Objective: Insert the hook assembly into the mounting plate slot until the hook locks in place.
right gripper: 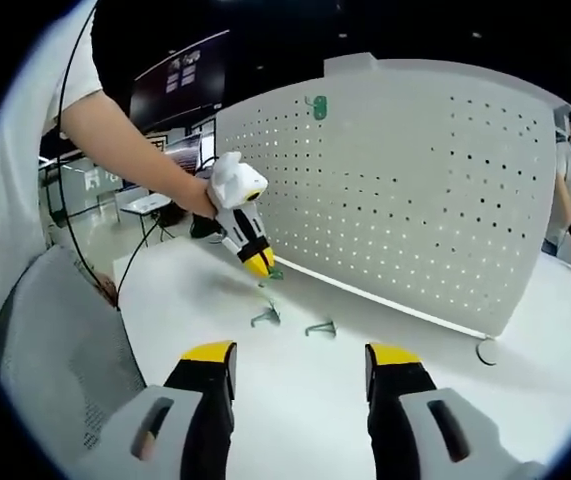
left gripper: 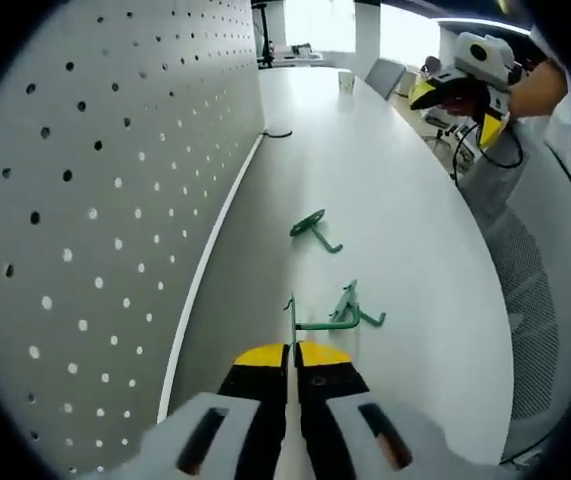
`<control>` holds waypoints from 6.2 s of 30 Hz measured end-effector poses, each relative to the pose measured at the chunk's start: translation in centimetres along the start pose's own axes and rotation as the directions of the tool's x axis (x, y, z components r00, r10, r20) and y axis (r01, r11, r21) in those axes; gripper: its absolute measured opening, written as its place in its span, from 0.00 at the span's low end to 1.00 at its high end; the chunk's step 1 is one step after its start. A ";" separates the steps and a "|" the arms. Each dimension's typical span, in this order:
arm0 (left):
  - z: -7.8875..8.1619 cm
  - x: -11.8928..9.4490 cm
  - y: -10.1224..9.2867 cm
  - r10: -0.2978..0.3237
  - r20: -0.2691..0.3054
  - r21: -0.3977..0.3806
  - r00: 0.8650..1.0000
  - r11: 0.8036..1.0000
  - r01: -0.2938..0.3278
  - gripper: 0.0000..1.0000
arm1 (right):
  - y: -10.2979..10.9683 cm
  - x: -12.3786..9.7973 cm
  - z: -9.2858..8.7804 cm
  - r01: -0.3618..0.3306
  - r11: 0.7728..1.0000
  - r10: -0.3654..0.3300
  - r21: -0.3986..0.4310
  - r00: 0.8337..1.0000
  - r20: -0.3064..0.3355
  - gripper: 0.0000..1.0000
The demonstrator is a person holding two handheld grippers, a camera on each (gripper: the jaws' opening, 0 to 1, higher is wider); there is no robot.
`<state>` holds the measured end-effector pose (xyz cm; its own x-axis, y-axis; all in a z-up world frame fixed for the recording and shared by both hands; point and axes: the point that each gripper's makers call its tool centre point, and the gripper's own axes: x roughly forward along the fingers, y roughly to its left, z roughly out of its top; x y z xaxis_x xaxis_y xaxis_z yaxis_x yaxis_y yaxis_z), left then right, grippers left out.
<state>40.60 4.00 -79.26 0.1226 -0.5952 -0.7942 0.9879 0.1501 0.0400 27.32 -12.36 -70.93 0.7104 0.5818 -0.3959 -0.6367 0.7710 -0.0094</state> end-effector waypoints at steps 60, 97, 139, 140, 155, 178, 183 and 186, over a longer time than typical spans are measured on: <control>6.9 -7.9 -0.6 0.280 0.427 -0.192 0.860 0.957 -0.217 0.02 | -0.1 -0.4 1.7 0.005 0.999 -0.007 0.035 0.998 0.069 0.58; 10.9 -16.0 -3.0 0.474 0.659 -0.368 0.584 0.880 -0.300 0.02 | 0.3 -0.6 2.2 -0.002 1.000 0.000 0.020 0.996 0.093 0.58; 10.8 -17.9 -4.0 0.526 0.671 -0.412 0.522 0.851 -0.327 0.03 | 0.1 -1.2 4.6 -0.021 0.997 0.006 0.078 0.981 0.194 0.60; 10.7 -17.9 -4.0 0.528 0.670 -0.414 0.522 0.849 -0.328 0.03 | 0.1 -1.3 4.9 -0.029 0.995 0.008 0.096 0.977 0.212 0.60; 10.7 -17.9 -3.9 0.535 0.667 -0.424 0.518 0.845 -0.327 0.03 | 0.8 -1.2 6.4 -0.038 0.996 0.016 0.085 0.970 0.244 0.60; 11.3 -17.5 -4.7 0.537 0.664 -0.437 0.521 0.843 -0.313 0.03 | 1.7 0.1 10.6 -0.062 0.996 0.039 0.058 0.944 0.328 0.54; 11.6 -17.2 -4.8 0.538 0.664 -0.444 0.520 0.843 -0.305 0.03 | 2.4 0.6 11.2 -0.081 0.995 0.054 0.065 0.940 0.336 0.54; 11.8 -17.1 -5.0 0.535 0.665 -0.441 0.522 0.845 -0.303 0.03 | 2.6 0.9 11.8 -0.089 0.994 0.060 0.068 0.935 0.349 0.54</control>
<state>34.68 4.09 -58.74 0.6555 -0.7551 0.0097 0.7551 0.6556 0.0074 29.82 -6.72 -60.44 0.7310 0.6806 -0.0505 -0.6755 0.7321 0.0886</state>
